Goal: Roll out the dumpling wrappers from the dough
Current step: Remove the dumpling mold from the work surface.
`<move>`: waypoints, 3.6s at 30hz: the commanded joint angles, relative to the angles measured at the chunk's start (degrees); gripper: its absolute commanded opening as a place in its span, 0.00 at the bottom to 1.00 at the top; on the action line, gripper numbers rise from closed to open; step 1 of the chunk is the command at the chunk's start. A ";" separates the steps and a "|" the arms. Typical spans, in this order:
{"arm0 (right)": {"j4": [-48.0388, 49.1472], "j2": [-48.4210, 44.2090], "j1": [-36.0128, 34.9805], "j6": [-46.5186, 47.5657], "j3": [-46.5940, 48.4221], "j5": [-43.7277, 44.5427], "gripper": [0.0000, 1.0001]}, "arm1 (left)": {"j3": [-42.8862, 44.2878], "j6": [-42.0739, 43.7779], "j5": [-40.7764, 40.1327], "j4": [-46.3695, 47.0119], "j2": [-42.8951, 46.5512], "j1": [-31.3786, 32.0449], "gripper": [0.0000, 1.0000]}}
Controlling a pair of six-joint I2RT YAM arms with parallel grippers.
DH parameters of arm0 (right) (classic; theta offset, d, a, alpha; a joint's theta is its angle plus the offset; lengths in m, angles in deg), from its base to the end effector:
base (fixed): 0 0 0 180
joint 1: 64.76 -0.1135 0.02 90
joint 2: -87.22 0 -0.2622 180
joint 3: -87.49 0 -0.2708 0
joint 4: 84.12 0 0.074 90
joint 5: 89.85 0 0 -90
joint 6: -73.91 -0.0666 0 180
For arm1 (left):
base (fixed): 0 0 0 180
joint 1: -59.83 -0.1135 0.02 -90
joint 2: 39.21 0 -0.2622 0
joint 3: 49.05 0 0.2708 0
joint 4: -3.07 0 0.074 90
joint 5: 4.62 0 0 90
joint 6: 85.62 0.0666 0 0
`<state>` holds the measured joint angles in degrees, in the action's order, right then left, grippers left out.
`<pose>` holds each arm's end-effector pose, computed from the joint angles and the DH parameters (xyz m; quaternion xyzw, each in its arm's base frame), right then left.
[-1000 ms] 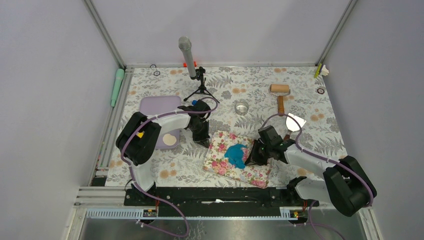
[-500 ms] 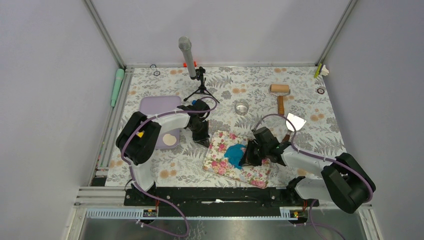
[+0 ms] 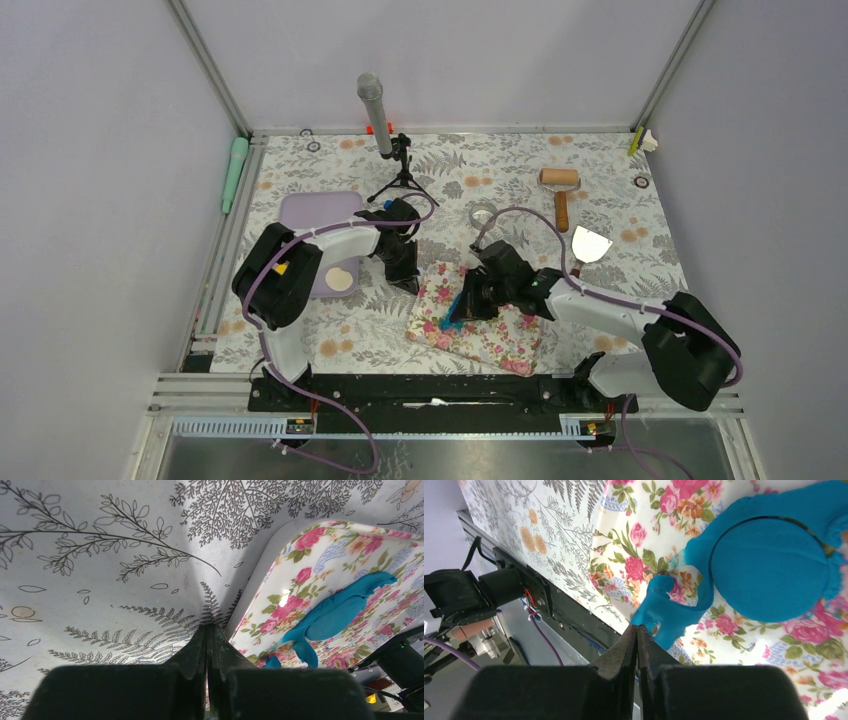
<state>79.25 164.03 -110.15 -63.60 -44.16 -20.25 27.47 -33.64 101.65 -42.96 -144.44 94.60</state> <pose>0.1903 0.2260 0.1431 -0.0508 0.9107 0.3852 0.1404 0.2873 -0.2222 0.1033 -0.0090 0.9813 -0.1909 0.0226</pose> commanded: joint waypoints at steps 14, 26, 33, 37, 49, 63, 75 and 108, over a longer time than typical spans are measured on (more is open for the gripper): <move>-13.63 -11.23 -0.16 -4.28 -1.05 16.64 0.20 | -0.60 0.72 -1.69 3.18 0.55 0.30 0.00; -2.16 -9.17 -0.50 -11.69 -10.96 11.58 0.12 | -0.30 1.44 1.98 3.36 5.26 -0.22 0.00; 4.68 -1.87 -0.49 -9.41 -8.90 9.91 0.11 | -0.47 2.10 1.23 2.28 8.83 -0.24 0.00; 8.41 1.71 -0.70 -7.25 -4.59 7.05 0.10 | 1.84 3.51 -0.20 -2.05 11.27 -0.29 0.12; 4.40 13.38 -2.54 0.95 17.82 5.15 0.10 | 8.47 7.17 -7.03 -12.99 20.04 -2.09 0.20; -14.62 -6.90 5.57 3.94 6.59 19.64 0.14 | 2.93 8.63 -10.03 -10.87 20.25 7.94 0.25; -23.26 -18.00 18.71 5.64 2.41 16.87 0.17 | 2.78 12.77 -13.65 2.96 13.39 18.40 0.55; -6.13 -12.57 18.23 -9.68 -11.17 8.64 0.00 | -11.19 -0.74 1.12 16.46 11.65 -4.53 0.35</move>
<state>70.79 151.88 -91.46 -71.47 -54.63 -11.44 13.98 -33.90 101.46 -29.10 -131.55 90.20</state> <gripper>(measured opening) 0.014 0.365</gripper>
